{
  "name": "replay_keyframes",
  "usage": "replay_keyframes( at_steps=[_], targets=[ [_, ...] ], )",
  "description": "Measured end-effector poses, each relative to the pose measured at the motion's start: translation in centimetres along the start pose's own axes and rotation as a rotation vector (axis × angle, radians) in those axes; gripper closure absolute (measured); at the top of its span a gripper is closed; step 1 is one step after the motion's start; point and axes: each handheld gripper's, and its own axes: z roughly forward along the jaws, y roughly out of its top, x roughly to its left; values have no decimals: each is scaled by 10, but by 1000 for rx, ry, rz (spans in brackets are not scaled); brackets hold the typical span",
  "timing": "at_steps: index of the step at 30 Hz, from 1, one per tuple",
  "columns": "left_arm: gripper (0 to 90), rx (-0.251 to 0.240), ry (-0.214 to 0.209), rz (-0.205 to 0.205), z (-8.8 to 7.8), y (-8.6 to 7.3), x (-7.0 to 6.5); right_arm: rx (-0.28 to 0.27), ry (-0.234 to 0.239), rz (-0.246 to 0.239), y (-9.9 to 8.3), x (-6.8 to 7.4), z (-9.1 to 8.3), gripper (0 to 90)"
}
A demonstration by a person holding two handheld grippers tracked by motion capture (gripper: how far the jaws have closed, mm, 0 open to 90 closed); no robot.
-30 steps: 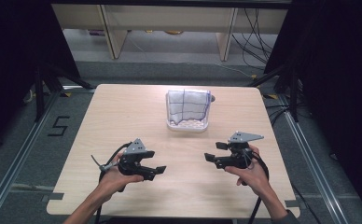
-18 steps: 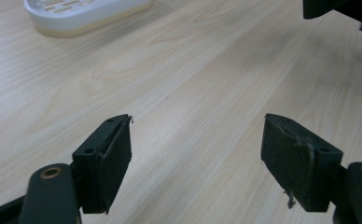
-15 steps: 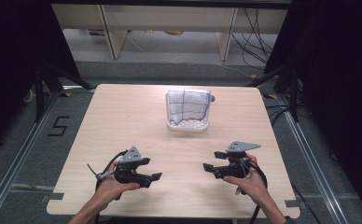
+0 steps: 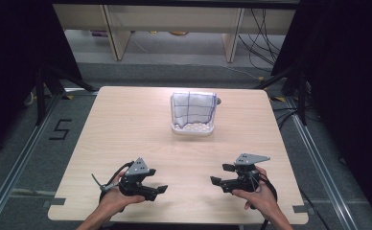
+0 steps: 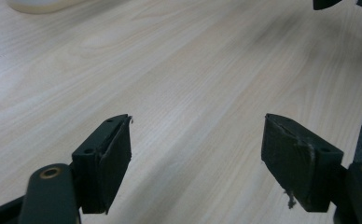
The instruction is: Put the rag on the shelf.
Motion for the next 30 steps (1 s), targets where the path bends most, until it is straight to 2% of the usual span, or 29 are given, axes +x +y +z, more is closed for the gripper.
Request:
replay_keyframes(
  at_steps=[1,2,3,5,7,8,9,10,11,12,13,14,15,16,17,19,20,21,23,25,26,28,29,30],
  targets=[
    [238,2,-4,3,0,-1,0,5,-13,-16,-1,0,-1,251],
    [238,4,-2,6,-1,-2,-1,5,-2,-10,-2,2,-1,251],
    [238,7,-2,2,-1,-3,-1,15,-24,-15,-3,3,-3,251],
    [238,6,7,4,-2,-5,-3,20,-3,12,-6,7,-3,248],
    [237,5,4,8,-3,-7,-3,20,-11,-24,-7,6,-3,239],
    [236,6,10,9,-3,-8,-3,21,-4,-18,-8,8,-3,234],
    [235,14,13,18,-4,-9,-3,34,-27,-25,-10,9,-4,232],
    [234,12,12,22,-5,-10,-2,31,-17,-25,-11,10,-3,231],
    [233,-1,14,2,-4,-11,-4,42,-24,4,-13,14,-4,224],
    [231,13,16,17,-5,-12,-3,45,-36,-37,-13,12,-4,215],
    [230,8,16,12,-5,-13,-3,50,-36,-43,-15,12,-3,207],
    [229,11,18,18,-5,-14,-3,52,-37,-44,-16,13,-3,206],
    [228,27,24,31,-6,-15,-2,53,-15,-42,-18,14,-1,206],
    [227,18,22,19,-5,-16,-4,70,-31,-43,-19,15,-2,204],
    [227,18,22,19,-5,-17,-5,83,-28,-17,-20,18,-1,204],
    [226,31,22,35,-4,-19,-6,81,-28,-71,-22,16,0,203],
    [225,40,23,41,-4,-20,-7,85,-33,-36,-23,20,0,203],
    [225,51,18,64,-4,-21,-7,88,-34,-73,-23,18,0,203],
    [223,45,14,57,-3,-23,-10,100,-34,-60,-25,19,0,201],
    [222,71,12,85,-3,-24,-12,104,-48,-77,-27,20,0,197],
    [221,53,9,69,-2,-25,-14,110,-54,-69,-28,22,-1,195],
    [220,75,10,96,-2,-27,-15,117,-57,-82,-30,23,0,192],
    [219,60,3,75,-1,-28,-18,127,-57,-83,-31,23,-1,190],
    [218,77,8,90,-1,-29,-18,128,-50,-92,-32,23,0,189]
  ],
)
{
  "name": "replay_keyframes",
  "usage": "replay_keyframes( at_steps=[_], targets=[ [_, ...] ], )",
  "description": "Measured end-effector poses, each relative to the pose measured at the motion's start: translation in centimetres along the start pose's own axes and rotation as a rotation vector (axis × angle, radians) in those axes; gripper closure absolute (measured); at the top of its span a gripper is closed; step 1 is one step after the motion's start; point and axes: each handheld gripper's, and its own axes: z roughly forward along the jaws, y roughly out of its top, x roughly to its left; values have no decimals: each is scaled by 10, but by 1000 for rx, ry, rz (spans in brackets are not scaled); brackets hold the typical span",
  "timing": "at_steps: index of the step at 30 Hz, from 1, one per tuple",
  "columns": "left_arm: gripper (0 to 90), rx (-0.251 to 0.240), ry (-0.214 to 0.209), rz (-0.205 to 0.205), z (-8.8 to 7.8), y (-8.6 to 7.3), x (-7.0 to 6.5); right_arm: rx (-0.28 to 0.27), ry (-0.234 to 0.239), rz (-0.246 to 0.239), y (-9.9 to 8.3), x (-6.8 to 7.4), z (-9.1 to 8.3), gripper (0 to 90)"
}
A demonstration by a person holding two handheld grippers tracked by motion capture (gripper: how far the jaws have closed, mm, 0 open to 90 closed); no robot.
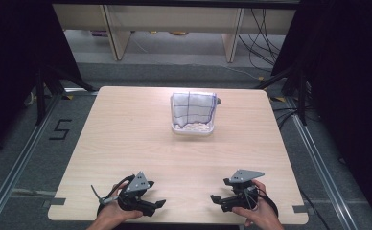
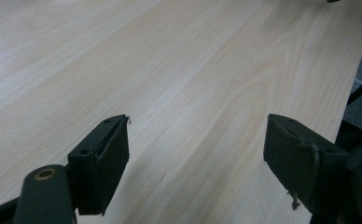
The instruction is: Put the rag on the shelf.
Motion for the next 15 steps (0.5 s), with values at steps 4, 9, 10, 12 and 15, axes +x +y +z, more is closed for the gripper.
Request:
replay_keyframes(
  at_steps=[4,9,10,12,15],
  targets=[
    [217,6,4,7,3,-3,-7,15,-25,-12,-2,3,-1,183],
    [216,10,6,19,5,-3,-9,22,-28,-42,-4,6,0,179],
    [216,7,3,15,6,-3,-10,13,-36,-33,-4,7,2,178],
    [216,12,12,28,6,-3,-10,34,-34,-40,-4,7,1,178],
    [216,-1,3,8,7,-3,-10,40,-39,-35,-4,8,2,177]
  ],
)
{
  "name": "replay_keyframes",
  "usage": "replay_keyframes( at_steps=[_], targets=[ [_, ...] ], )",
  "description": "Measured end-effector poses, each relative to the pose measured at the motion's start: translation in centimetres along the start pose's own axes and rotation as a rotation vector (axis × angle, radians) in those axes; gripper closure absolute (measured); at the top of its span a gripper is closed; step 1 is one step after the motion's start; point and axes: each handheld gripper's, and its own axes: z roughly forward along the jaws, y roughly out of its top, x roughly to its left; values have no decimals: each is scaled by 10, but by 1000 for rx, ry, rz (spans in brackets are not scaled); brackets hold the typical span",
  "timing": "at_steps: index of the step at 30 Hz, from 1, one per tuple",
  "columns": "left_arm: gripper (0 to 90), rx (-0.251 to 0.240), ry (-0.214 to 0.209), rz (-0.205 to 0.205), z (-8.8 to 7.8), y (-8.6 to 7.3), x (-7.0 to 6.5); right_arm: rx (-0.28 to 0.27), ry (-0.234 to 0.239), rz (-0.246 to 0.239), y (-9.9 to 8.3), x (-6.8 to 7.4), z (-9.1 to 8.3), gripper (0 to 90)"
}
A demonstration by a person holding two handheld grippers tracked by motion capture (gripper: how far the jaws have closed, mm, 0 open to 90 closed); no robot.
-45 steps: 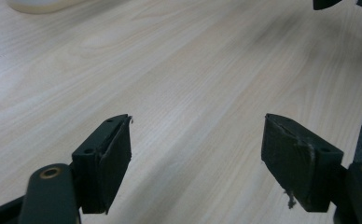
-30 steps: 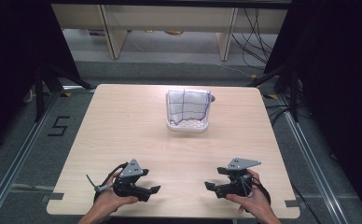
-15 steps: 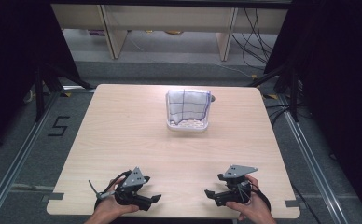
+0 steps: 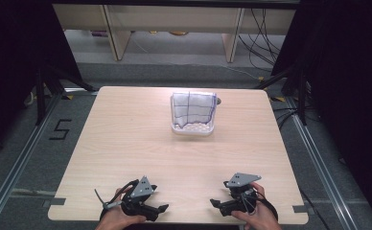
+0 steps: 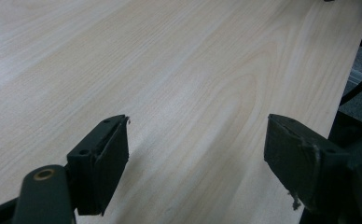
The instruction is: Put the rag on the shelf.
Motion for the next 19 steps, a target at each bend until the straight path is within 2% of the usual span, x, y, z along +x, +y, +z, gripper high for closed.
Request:
replay_keyframes(
  at_steps=[2,3,6,7,13,19],
  targets=[
    [215,-9,3,-17,0,0,0,6,11,-7,0,0,0,177],
    [216,15,10,9,-1,0,2,5,16,-15,0,0,1,177],
    [215,16,8,10,-1,0,2,-3,10,-22,1,0,1,177],
    [215,-3,2,-10,0,0,0,-2,10,-22,1,0,1,177],
    [215,-8,-1,-17,1,0,0,-4,6,-23,1,0,1,176],
    [215,14,3,3,0,0,2,-3,19,-27,1,-1,1,175]
  ],
)
